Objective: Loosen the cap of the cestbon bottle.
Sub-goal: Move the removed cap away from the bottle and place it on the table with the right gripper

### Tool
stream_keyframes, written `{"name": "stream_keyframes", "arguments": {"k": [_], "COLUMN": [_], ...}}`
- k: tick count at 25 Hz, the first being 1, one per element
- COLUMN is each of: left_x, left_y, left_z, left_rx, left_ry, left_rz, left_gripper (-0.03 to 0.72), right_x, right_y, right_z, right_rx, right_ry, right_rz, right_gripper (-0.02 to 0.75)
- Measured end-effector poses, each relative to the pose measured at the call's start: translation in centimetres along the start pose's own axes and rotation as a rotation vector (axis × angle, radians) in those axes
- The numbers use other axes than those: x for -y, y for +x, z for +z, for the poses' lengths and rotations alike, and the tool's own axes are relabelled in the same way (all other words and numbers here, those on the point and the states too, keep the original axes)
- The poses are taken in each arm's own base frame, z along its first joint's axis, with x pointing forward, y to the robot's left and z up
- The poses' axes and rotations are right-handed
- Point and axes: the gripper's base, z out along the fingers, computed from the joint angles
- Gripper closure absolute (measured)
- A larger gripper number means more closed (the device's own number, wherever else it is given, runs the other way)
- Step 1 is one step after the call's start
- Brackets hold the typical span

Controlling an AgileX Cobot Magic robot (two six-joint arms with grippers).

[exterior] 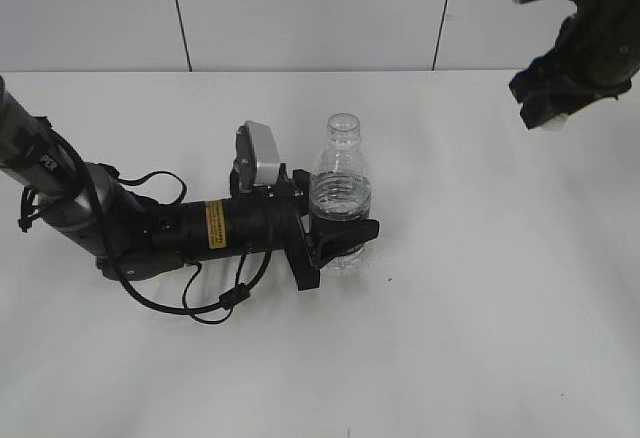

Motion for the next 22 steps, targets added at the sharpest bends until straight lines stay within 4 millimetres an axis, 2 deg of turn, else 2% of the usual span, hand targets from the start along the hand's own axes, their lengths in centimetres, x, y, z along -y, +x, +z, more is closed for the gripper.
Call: {"name": "stream_keyframes", "arguments": {"k": [5, 12, 16, 22], "left_x": [0.0, 0.0, 0.0, 0.0], "left_y": [0.0, 0.0, 0.0, 0.0], "left_z": [0.0, 0.0, 0.0, 0.0], "left_rx": [0.001, 0.002, 0.002, 0.001], "left_ry": [-0.001, -0.001, -0.001, -0.001], "left_rz": [-0.001, 0.0, 0.0, 0.0], "left_gripper": [0.288, 0.288, 0.288, 0.288], "right_x": [0.9, 0.7, 0.5, 0.5], "right_y": [3.3, 4.6, 5.4, 5.7], "right_z": [4.1, 9.1, 10.9, 11.8], "right_rx": [-0.036, -0.111, -0.157, -0.175], "right_ry": [0.008, -0.017, -0.031, -0.036], "right_rz": [0.052, 0.067, 0.069, 0.069], "right_gripper": [0.445, 0.445, 0.445, 0.445]}}
